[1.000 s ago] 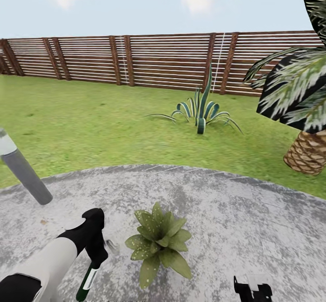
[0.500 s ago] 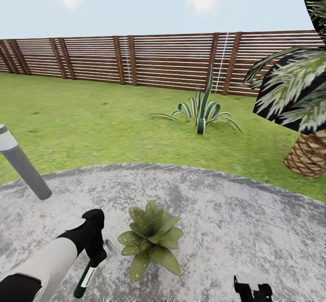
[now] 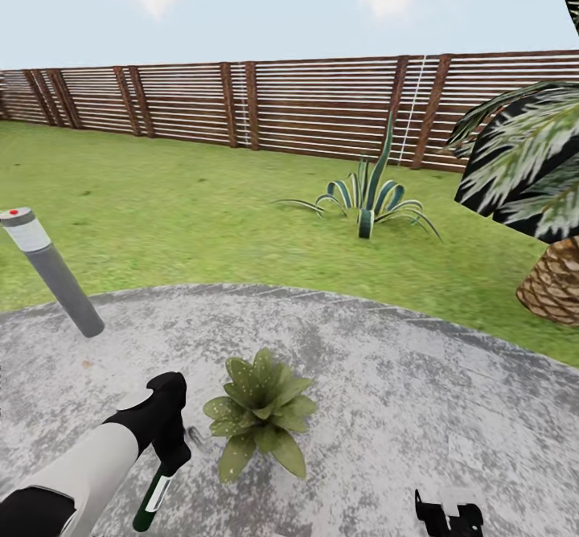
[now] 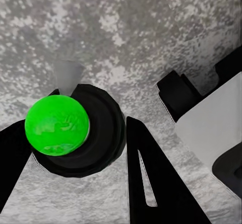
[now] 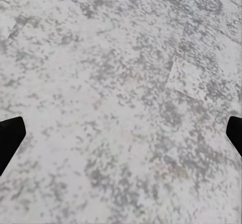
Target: Pick up the pesticide atomizer in the garden and spray insectifuge to fully cover both potted plants in the garden.
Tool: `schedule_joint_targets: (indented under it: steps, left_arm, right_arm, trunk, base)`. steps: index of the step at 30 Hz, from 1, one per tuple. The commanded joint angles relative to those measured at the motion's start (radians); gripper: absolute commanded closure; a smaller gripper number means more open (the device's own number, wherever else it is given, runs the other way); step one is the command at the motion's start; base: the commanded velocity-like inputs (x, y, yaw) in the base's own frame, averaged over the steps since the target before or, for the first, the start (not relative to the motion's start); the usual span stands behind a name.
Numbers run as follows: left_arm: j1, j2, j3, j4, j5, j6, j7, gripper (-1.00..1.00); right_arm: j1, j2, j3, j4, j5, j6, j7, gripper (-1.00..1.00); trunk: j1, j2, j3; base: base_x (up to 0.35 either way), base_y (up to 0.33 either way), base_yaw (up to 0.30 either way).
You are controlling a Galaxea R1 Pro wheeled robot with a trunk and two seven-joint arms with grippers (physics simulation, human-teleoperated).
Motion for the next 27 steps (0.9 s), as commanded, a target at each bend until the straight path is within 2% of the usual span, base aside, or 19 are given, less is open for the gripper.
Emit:
schedule_joint_targets:
  steps: [1,6,14,20,22,27]
  left_arm:
    - [0.000,0.000,-0.004,-0.002,-0.005,0.007,-0.009,1.00]
    - [0.023,0.000,-0.004,-0.003,-0.006,0.007,-0.009,1.00]
    - [0.023,0.000,-0.003,-0.005,-0.006,0.007,-0.009,1.00]
    - [0.023,0.001,-0.002,-0.006,-0.002,0.007,-0.009,1.00]
    - [0.023,0.002,0.000,-0.004,0.013,0.007,-0.009,1.00]
    - [0.024,0.003,0.002,-0.002,0.013,0.007,-0.009,1.00]
  right_arm:
    - [0.000,0.000,-0.008,0.001,0.011,-0.003,-0.003,-1.00]
    - [0.000,0.000,-0.008,0.001,0.011,-0.003,-0.003,-1.00]
    - [0.000,0.000,-0.008,0.000,0.011,-0.003,-0.003,-1.00]
    - [0.000,0.000,-0.008,0.000,0.011,-0.003,-0.003,-1.00]
    - [0.000,0.001,-0.008,0.000,0.011,-0.003,-0.003,-1.00]
    - [0.000,0.000,-0.008,0.000,0.011,-0.003,-0.003,-1.00]
  trunk:
    - [0.000,0.000,-0.001]
    - [0.000,0.000,-0.001]
    - [0.000,0.000,-0.001]
    - [0.000,0.000,-0.003]
    - [0.000,0.000,-0.003]
    - [0.000,0.000,-0.003]
  base:
    - [0.099,-0.186,0.083]
    - [0.012,-0.022,0.019]
    - [0.000,-0.005,0.258]
    - [-0.055,-0.223,0.257]
    - [-0.055,-0.161,0.031]
    - [-0.003,-0.011,0.001]
